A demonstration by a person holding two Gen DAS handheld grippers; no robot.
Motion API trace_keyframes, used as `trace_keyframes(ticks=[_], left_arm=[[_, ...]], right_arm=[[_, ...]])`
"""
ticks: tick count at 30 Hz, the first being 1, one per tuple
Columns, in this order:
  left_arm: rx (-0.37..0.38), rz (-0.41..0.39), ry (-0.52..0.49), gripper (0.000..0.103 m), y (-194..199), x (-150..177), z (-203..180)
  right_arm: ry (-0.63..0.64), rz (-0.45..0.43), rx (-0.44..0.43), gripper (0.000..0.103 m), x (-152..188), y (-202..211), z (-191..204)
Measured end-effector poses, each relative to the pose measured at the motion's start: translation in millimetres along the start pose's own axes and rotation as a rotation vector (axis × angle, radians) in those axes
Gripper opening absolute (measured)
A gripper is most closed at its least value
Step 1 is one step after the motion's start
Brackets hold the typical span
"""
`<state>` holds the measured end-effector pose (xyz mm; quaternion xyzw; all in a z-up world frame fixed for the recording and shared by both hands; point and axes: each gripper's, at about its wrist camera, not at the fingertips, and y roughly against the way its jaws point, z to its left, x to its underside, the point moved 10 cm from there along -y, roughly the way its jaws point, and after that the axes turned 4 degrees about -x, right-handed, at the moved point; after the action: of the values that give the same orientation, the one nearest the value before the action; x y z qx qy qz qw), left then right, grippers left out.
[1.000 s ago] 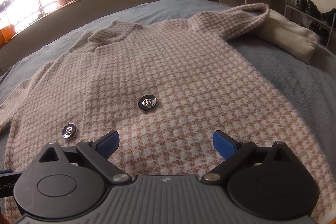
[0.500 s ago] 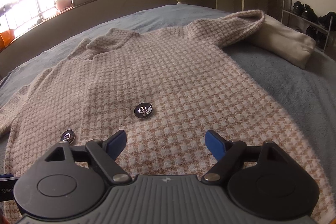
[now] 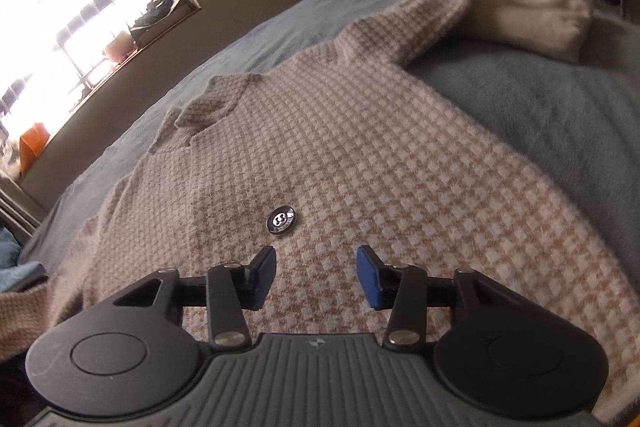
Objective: Fold clothes
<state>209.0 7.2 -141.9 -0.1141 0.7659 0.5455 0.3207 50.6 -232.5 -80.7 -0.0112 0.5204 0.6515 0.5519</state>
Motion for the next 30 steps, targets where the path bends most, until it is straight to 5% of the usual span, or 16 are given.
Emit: trace_keyframes(ticks=[10,17,21,26,30], left_arm=[[0.15,-0.023,-0.066,0.103,-12,-21,-4],[0.194,-0.014,-0.103,0.103,-28,-19,11],[0.202,-0.003,-0.155,0.103,-27,-11,13],[0.234,-0.001,-0.209,0.103,-18,-20,-5],[0.17,-0.046,-0.296,0.103,-19,-25,-21]], right_arm=[[0.006,0.061,0.187,0.041,-48,65,-21],[0.358,0.124,0.343,0.041,-111,61,53],[0.545,0.138,0.301,0.041,-126,42,91],[0.525,0.111,0.167,0.041,-131,42,92],[0.501,0.082,0.042,0.041,-132,22,78]])
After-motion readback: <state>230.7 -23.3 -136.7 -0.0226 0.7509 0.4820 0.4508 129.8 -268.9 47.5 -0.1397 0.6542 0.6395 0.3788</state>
